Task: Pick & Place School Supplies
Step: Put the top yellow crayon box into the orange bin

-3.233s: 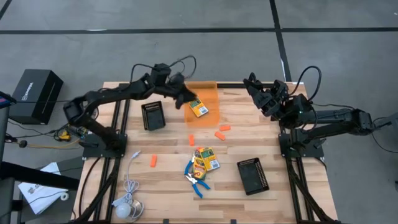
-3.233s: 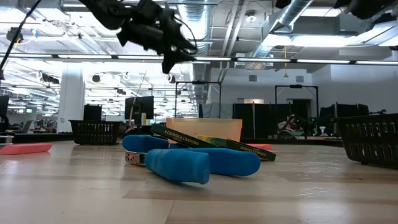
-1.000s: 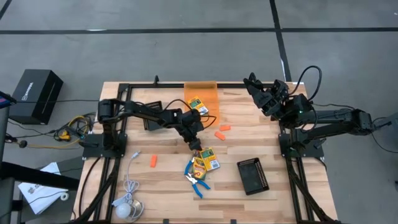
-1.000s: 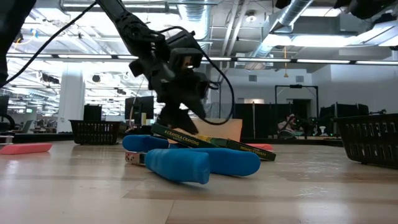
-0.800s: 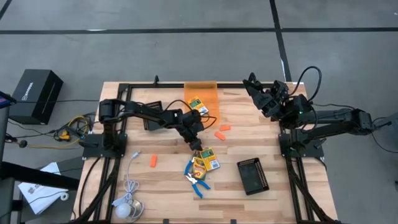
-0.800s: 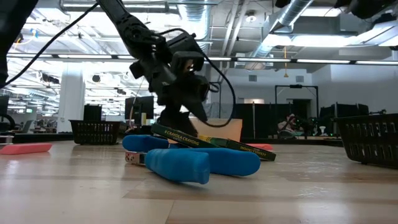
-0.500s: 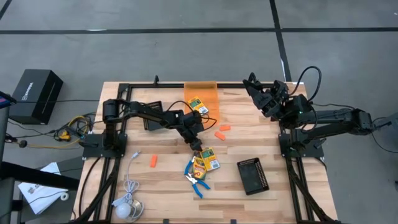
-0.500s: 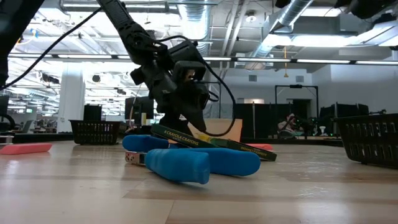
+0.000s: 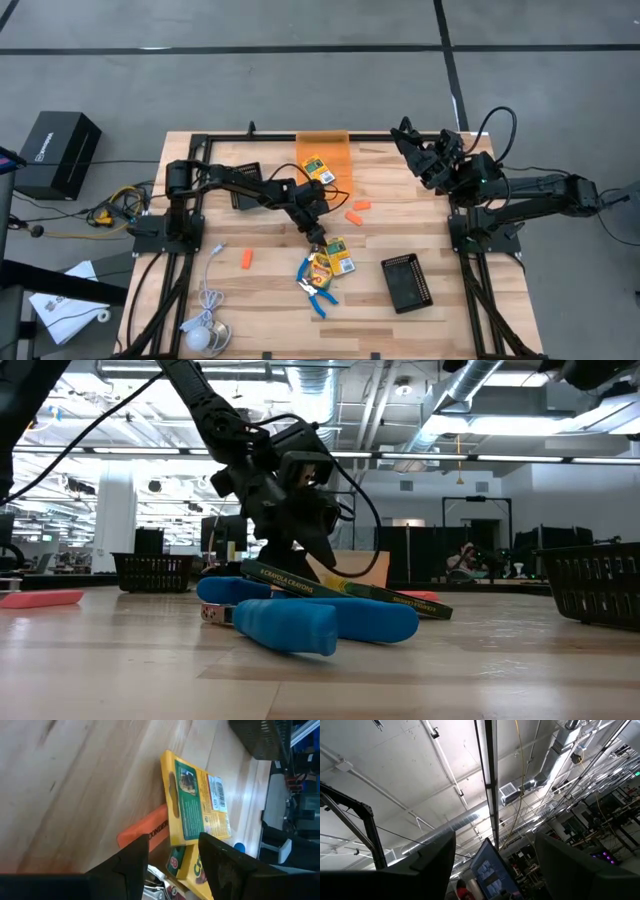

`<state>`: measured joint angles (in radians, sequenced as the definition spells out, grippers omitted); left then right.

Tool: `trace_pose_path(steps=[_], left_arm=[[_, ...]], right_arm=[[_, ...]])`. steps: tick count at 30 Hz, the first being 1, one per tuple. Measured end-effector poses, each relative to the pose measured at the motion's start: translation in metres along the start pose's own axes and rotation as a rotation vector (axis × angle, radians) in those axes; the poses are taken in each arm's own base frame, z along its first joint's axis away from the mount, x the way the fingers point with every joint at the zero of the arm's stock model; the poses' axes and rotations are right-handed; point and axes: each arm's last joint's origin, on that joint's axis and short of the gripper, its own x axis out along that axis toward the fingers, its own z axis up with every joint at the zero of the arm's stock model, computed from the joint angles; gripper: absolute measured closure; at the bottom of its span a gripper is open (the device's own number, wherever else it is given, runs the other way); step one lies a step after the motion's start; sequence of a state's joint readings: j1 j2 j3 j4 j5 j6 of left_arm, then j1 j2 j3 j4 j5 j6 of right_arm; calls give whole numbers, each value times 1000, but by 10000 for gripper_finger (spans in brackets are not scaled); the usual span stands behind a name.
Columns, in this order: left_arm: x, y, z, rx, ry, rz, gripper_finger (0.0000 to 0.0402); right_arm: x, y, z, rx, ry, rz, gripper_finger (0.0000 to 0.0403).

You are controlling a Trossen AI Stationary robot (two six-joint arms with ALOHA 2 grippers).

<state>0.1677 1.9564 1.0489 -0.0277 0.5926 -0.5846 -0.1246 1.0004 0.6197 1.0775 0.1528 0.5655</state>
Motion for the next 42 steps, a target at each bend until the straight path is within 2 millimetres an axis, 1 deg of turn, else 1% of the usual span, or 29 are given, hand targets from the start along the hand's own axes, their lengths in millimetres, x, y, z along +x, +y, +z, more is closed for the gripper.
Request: trace_pose_path(steps=[8, 18, 21, 27, 33, 35, 37, 39, 42], left_arm=[[0, -3, 4, -9, -38, -27, 234], [0, -3, 4, -12, -38, -29, 234], [3, -2, 3, -14, -28, -28, 234], [16, 2, -2, -14, 20, -57, 234], [17, 1, -1, -16, 12, -70, 236], [16, 2, -1, -22, 6, -62, 248], [16, 2, -1, -21, 6, -59, 269], [16, 3, -1, -20, 4, -54, 300], [16, 2, -2, -1, 7, -55, 358]], right_arm=[[0, 0, 0, 0, 0, 0, 143], [0, 0, 0, 1, 0, 0, 143], [0, 0, 0, 1, 0, 0, 143], [0, 0, 0, 3, 0, 0, 143], [0, 0, 0, 3, 0, -1, 143], [0, 0, 0, 3, 0, -1, 143], [0, 0, 0, 3, 0, -1, 143], [0, 0, 0, 3, 0, -1, 143], [0, 0, 0, 2, 0, -1, 143]])
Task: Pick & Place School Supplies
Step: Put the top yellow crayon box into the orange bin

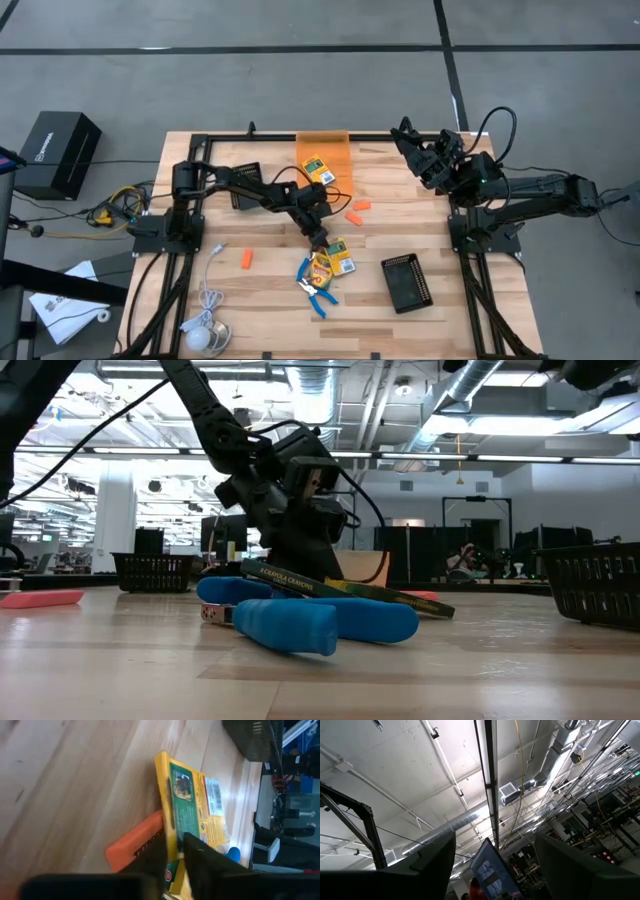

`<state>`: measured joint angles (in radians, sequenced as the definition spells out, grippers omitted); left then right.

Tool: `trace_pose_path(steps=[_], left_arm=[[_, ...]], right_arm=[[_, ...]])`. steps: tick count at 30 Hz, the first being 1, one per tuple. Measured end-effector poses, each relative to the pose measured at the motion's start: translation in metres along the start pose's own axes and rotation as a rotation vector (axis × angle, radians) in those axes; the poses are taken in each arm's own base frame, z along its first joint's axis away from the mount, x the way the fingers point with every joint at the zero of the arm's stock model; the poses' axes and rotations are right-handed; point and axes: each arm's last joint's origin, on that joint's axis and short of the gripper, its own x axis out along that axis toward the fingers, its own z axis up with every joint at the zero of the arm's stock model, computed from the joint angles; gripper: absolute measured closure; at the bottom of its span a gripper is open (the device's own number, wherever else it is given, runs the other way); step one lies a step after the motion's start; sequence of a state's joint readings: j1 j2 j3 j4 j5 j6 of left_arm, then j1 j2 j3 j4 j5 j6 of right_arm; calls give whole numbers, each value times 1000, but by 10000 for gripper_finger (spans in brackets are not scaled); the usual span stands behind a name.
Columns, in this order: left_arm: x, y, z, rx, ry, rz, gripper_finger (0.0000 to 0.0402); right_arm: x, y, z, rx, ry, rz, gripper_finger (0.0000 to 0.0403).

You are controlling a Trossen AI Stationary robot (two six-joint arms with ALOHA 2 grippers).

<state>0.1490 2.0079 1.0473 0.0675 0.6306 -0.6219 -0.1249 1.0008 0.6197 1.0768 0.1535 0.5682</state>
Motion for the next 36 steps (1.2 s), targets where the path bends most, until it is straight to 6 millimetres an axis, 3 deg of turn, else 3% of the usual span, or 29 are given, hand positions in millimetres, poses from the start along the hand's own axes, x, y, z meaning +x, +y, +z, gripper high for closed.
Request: trace_pose_path(steps=[2, 10, 19, 28, 32, 36], left_arm=[[0, 0, 0, 10, 1, -2, 389], [-2, -6, 3, 47, -29, -35, 400], [-32, -39, 13, 135, -120, -115, 401], [-97, -81, 24, 242, -338, -159, 401], [-136, -78, 35, 268, -503, -86, 401], [-169, -55, 48, 228, -610, -19, 401]], right_arm=[[0, 0, 0, 0, 0, 0, 143], [0, 0, 0, -1, 0, 0, 143], [0, 0, 0, -2, -3, 1, 143], [0, 1, 2, -1, -22, 7, 143], [0, 1, 3, 2, -35, 15, 143], [1, 3, 5, 3, -41, 19, 143]])
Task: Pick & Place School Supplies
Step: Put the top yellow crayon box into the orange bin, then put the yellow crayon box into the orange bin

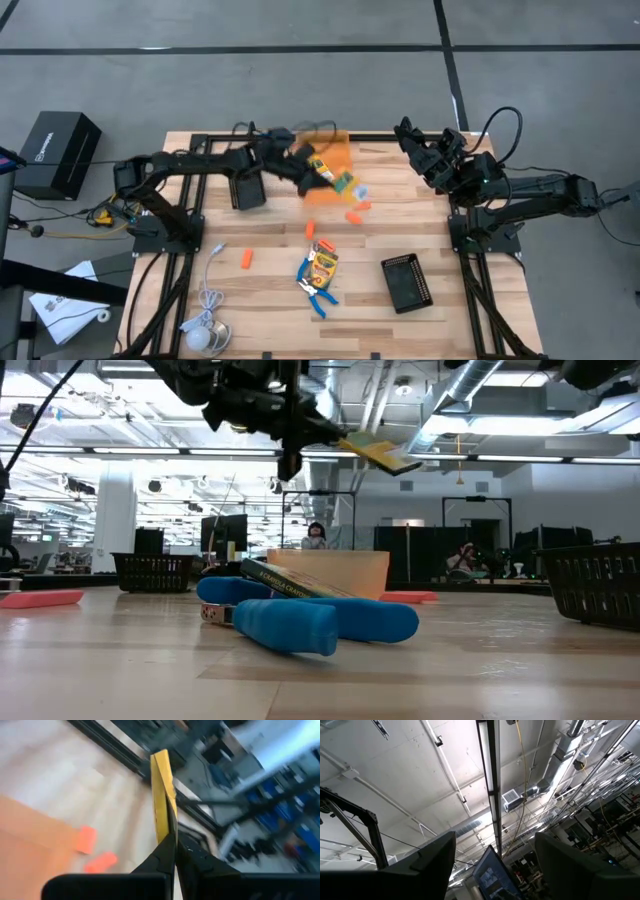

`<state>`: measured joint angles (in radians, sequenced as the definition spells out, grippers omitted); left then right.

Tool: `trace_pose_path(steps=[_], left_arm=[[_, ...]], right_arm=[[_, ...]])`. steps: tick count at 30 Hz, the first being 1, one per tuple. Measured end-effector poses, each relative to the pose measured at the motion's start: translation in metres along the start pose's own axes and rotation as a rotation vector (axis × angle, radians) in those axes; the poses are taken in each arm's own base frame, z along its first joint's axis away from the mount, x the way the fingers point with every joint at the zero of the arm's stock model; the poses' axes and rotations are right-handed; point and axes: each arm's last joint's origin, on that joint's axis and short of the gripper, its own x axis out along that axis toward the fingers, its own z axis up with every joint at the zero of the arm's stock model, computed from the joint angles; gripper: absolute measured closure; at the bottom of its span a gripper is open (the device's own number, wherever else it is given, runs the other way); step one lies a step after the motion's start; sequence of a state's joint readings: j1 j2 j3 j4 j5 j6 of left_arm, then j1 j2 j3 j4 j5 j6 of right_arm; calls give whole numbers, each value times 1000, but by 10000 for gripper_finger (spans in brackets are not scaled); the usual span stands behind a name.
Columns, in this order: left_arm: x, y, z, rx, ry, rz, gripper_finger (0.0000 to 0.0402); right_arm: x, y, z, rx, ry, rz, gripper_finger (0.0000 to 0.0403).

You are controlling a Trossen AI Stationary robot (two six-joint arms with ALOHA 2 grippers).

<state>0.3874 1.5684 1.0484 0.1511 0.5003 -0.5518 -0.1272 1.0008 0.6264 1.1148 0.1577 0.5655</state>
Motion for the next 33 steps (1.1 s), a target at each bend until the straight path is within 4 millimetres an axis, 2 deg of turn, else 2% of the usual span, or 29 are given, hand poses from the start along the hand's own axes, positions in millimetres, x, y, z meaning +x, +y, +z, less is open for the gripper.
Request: trace_pose_path(steps=[5, 10, 16, 21, 26, 30, 33], left_arm=[[-21, 41, 17, 17, -60, 139, 401], [-34, 82, 17, -16, -14, 250, 401], [-26, 109, 6, -74, 76, 200, 398], [-19, 112, -1, -87, 110, 179, 369], [-24, 110, 4, -78, 89, 181, 308], [-36, 97, 15, -40, 39, 166, 262], [-47, 74, 23, 19, 15, 82, 245]], right_arm=[[5, 3, 3, -34, -5, 3, 143], [8, 5, 5, -41, -3, 3, 143], [8, 4, 4, -43, 8, -4, 143], [8, 4, 4, -43, 10, -5, 143], [8, 4, 4, -44, 10, -5, 143], [8, 4, 4, -44, 10, -6, 143], [8, 4, 4, -44, 10, -6, 143]])
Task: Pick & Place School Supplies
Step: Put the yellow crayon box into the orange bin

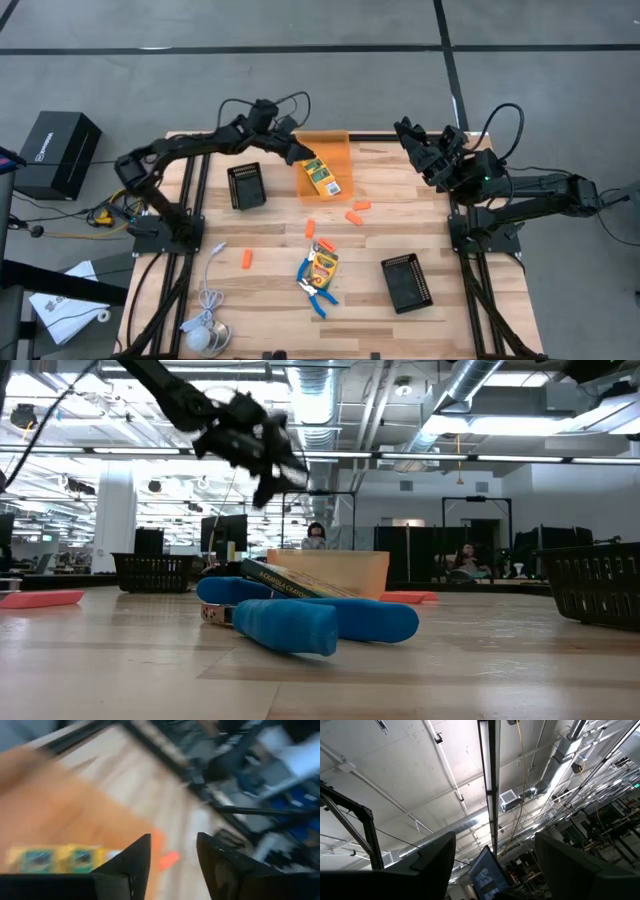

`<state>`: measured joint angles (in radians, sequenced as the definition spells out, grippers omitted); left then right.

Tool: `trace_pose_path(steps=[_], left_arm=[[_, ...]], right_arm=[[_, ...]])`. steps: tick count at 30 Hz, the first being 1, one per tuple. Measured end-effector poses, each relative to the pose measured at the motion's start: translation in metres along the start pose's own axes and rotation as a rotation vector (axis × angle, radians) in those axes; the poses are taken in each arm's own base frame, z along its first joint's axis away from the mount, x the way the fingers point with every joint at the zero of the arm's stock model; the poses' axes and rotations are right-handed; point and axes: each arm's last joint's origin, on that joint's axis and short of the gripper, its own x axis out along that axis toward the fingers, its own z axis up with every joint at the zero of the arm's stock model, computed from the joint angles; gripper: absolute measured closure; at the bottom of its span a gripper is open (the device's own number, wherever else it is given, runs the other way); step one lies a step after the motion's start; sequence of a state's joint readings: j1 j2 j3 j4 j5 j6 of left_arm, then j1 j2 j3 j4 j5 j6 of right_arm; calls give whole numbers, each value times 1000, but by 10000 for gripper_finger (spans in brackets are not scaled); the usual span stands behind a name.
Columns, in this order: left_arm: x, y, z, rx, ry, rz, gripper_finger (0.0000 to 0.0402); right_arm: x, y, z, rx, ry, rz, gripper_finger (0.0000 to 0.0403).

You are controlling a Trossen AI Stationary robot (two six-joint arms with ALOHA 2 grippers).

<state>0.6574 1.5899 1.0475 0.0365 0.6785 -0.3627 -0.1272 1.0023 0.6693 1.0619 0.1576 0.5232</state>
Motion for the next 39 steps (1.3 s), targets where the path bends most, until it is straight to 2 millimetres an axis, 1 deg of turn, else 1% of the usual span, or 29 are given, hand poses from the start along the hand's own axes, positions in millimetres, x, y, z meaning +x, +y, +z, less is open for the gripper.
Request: trace_pose_path(steps=[3, 6, 8, 12, 16, 20, 24, 26, 30, 35, 39], left_arm=[[-8, -29, 2, 60, 15, -119, 245], [-12, -58, -5, 86, 78, -219, 259], [-10, -77, -14, 104, 137, -259, 269], [-2, -107, -40, 124, 277, -284, 284], [11, -125, -62, 136, 371, -232, 282], [24, -130, -82, 126, 423, -159, 268], [33, -121, -106, 7, 482, -39, 247], [35, -118, -116, -25, 501, 3, 239], [39, -121, -137, -68, 545, 31, 234], [41, -133, -152, -90, 551, 77, 243], [42, -141, -158, -111, 536, 105, 248]], right_arm=[[0, 0, 0, 0, 0, 0, 143], [0, 0, 0, 0, 0, 0, 143], [0, 0, 0, 0, 0, 1, 143], [0, 1, 1, 2, -8, 5, 143], [0, 1, 1, 2, -10, 7, 143], [0, 2, 0, 9, -4, 11, 143], [0, 4, -1, 14, 1, 16, 143], [-1, 5, -2, 19, 5, 21, 143], [-1, 7, -3, 26, 15, 27, 143], [-2, 9, -6, 39, 33, 33, 143], [-3, 13, -8, 54, 43, 46, 143]])
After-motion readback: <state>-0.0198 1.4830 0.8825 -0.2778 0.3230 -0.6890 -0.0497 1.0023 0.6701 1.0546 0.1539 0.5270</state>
